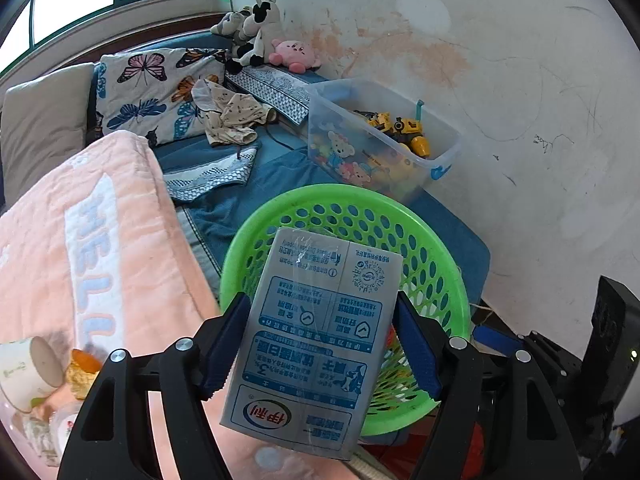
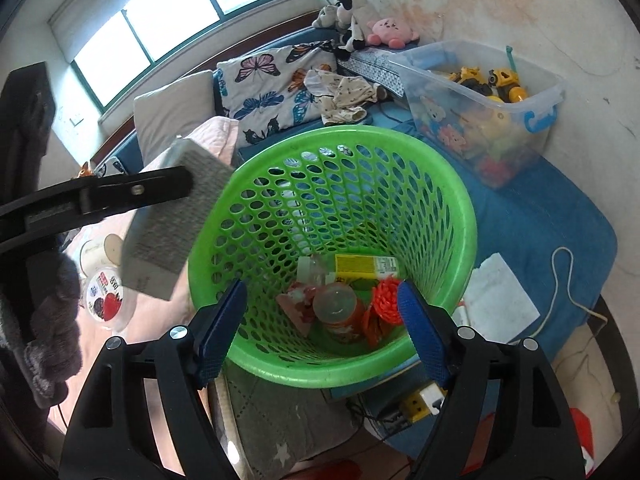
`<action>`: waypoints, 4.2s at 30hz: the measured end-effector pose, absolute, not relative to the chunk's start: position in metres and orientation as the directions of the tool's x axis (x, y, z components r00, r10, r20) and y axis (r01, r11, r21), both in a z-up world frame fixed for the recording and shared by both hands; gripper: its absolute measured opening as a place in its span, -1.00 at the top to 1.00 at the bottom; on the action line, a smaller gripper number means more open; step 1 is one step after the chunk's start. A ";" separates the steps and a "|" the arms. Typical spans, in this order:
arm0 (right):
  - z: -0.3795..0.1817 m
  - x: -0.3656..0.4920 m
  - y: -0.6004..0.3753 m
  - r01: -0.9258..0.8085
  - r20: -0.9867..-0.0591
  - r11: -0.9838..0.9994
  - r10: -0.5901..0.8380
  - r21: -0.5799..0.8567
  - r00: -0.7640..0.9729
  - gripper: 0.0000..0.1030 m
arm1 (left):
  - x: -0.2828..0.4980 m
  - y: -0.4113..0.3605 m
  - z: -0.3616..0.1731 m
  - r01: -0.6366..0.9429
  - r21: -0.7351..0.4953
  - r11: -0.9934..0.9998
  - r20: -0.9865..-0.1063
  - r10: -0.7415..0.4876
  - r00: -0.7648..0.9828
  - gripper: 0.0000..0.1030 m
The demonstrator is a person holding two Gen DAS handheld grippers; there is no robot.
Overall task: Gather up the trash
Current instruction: 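Open both grippers to drop the mesh and carton into the basket, then move both grippers back over the bed toward the yogurt cup and wrapper, then grasp the berry yogurt cup with the right gripper while the left grasps the white wrapper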
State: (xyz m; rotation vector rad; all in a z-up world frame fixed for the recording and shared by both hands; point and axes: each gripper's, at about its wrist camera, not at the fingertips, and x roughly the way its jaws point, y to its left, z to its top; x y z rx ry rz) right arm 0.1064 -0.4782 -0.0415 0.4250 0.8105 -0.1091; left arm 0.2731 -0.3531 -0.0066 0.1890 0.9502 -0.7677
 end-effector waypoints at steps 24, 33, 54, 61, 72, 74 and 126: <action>-0.017 0.095 -0.427 0.163 -0.688 0.937 0.102 0.309 0.719 -0.54 | 0.250 -0.243 0.016 0.583 -0.124 0.803 -0.755 -0.458 0.470 -0.55; -0.007 0.102 -0.388 0.101 -0.677 0.949 0.137 0.299 0.723 -0.61 | 0.250 -0.165 0.016 0.488 -0.102 0.867 -0.754 -0.387 0.531 -0.55; -0.011 0.150 -0.275 -0.137 -0.684 0.940 0.322 0.311 0.655 -0.79 | 0.251 -0.027 0.011 0.264 -0.140 0.954 -0.745 -0.277 0.606 -0.55; -0.024 0.177 -0.248 -0.186 -0.694 0.919 0.386 0.349 0.607 -0.83 | 0.248 -0.003 0.005 0.226 -0.142 0.964 -0.751 -0.253 0.610 -0.55; -0.050 0.216 -0.223 -0.193 -0.728 0.918 0.394 0.348 0.561 -0.85 | 0.248 0.017 -0.007 0.201 -0.154 0.967 -0.763 -0.246 0.597 -0.55; -0.053 0.221 -0.221 -0.190 -0.735 0.921 0.387 0.340 0.557 -0.86 | 0.249 0.019 -0.009 0.200 -0.157 0.967 -0.766 -0.247 0.594 -0.55; -0.032 0.189 -0.275 -0.146 -0.694 0.937 0.335 0.319 0.637 -0.79 | 0.298 -0.049 -0.065 0.281 -0.226 0.933 -0.794 -0.343 0.502 0.16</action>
